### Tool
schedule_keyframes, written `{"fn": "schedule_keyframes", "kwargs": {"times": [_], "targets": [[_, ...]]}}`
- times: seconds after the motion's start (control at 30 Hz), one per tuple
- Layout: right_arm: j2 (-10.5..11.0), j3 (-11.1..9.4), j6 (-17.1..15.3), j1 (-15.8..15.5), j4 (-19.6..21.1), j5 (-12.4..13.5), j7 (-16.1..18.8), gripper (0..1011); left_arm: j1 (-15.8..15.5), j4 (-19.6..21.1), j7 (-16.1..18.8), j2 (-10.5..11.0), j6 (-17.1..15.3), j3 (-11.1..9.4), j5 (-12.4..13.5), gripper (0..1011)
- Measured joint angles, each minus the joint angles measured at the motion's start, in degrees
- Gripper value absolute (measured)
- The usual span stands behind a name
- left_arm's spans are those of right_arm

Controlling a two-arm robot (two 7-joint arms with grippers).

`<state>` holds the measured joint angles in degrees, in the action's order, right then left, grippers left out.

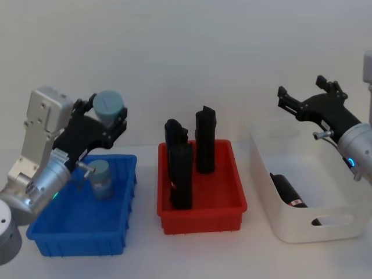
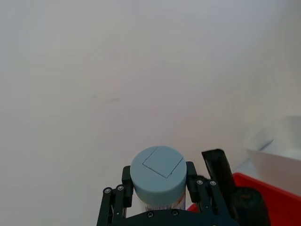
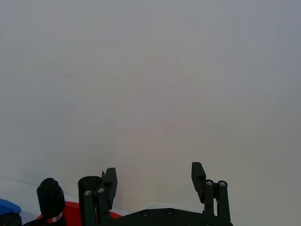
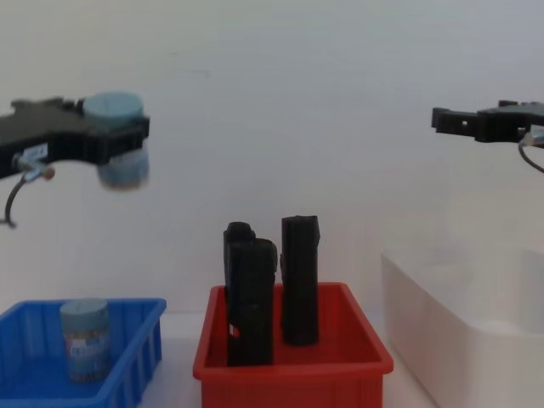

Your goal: Pick the cotton swabs from the blue box and place them into the white box.

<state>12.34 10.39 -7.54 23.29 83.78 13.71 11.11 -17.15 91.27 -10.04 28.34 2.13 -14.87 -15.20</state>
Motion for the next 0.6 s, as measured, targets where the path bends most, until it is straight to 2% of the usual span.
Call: {"fn": "schedule_keyframes", "kwargs": {"times": [0.13, 0.2, 0.37, 0.4, 0.47, 0.5, 0.6], "targets": [[0.1, 0.2, 0.2, 0.1, 0.2, -0.2, 2.2, 1002, -1.7, 0.4, -1.1, -0.9, 1.0, 0.0, 0.7, 669], [0.1, 0.4, 0.4, 0.3, 0.4, -0.3, 4.4, 1001, -3.1, 0.4, -2.3, -1.7, 1.9, -0.1, 1.2, 669], [0.2, 0.7, 0.9, 0.6, 0.2, -0.3, 7.4, 1002, -6.9, -0.4, -5.3, -4.0, 3.8, -0.6, 2.2, 669], [0.2, 0.7, 0.9, 0.6, 0.2, -0.3, 7.4, 1002, -6.9, -0.4, -5.3, -4.0, 3.8, -0.6, 2.2, 669], [0.1, 0.9, 1.5, 0.8, -0.3, -0.5, 8.3, 1002, -9.2, -1.6, -7.2, -5.6, 5.0, -1.2, 2.6, 669], [0.0, 1.1, 2.2, 1.0, -0.6, -0.8, 8.5, 1002, -9.2, -1.6, -7.2, -5.6, 5.0, -1.2, 2.6, 669], [-0.5, 1.6, 3.6, 1.2, -1.5, -1.6, 8.4, 1002, -11.7, -3.4, -9.4, -7.7, 6.3, -1.9, 3.1, 669]]}}
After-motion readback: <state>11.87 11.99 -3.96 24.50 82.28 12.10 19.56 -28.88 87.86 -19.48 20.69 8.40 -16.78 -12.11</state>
